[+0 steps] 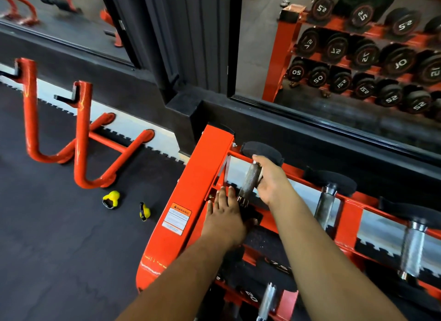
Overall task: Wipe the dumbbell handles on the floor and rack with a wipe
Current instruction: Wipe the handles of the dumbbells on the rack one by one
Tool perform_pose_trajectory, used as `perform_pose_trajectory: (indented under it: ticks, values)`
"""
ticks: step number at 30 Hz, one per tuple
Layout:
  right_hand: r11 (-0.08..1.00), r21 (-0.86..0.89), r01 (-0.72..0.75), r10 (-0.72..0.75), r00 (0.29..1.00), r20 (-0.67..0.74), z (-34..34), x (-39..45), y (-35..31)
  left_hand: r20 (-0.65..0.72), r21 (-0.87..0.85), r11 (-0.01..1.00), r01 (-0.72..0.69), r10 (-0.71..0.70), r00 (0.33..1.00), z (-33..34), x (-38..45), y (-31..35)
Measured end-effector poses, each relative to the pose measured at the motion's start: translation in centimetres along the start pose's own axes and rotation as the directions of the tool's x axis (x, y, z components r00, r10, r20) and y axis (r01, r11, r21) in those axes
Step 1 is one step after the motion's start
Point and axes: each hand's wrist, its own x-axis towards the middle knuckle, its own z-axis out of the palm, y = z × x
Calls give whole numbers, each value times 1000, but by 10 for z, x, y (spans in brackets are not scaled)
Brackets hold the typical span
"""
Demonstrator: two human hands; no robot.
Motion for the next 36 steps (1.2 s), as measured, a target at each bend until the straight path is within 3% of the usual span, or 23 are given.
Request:
perform_pose_trajectory:
  ticks: [6, 9, 12, 17, 30, 36]
  values:
    - [997, -59, 40, -39, 999, 30, 5, -3, -3, 7, 17, 1000, 0, 0, 1000, -3, -2, 1]
    - [1000, -21, -8, 10, 996, 84, -1, -5, -1, 18, 20, 1000, 3, -3, 1000, -3, -1, 2]
    - [996, 76, 40, -47, 995, 85, -13, -3, 5, 20, 16, 1000, 2, -2, 1000, 0, 1, 0]
    - [998, -64, -25, 30, 996, 83, 3, -5, 7, 32, 37, 999, 7, -9, 999, -2, 0, 1]
    - [998, -24, -53, 57, 978, 198, -22, -5, 27, 52, 19, 1000, 0, -1, 999, -2, 1, 0]
    - [993, -112, -37, 61, 974, 218, -20, -9, 37, 32, 30, 1000, -8, 7, 999, -3, 1, 1]
